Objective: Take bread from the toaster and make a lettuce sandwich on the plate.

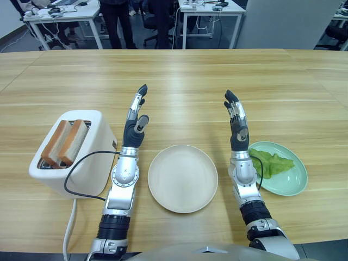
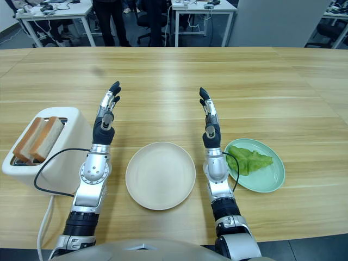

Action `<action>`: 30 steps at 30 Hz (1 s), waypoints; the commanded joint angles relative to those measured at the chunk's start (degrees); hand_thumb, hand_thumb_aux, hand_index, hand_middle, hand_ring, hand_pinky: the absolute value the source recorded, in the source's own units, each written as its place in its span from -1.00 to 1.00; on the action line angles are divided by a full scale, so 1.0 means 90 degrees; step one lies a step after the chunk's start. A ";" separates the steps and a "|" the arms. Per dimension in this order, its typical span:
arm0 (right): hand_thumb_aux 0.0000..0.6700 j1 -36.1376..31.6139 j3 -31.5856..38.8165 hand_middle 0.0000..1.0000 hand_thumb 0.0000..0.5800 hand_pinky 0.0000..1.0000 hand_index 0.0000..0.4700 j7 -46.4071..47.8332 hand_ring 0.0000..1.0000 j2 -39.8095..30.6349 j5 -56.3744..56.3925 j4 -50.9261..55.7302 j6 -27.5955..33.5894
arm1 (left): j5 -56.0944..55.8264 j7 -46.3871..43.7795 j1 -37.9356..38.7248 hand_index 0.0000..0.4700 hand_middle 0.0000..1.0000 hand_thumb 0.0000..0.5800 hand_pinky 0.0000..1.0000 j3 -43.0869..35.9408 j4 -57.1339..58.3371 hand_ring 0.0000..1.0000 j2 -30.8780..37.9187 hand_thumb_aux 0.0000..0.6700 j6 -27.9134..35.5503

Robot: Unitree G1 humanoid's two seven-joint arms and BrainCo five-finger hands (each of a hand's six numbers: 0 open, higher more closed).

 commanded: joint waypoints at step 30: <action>-1.00 -0.0138 -0.0281 -1.00 -1.00 -1.00 -1.00 -0.0024 -1.00 -0.0222 0.0122 -0.0120 0.0056 | 0.2753 0.0792 0.1081 -1.00 -1.00 -1.00 -1.00 0.3116 -0.4261 -1.00 0.0738 -1.00 0.1738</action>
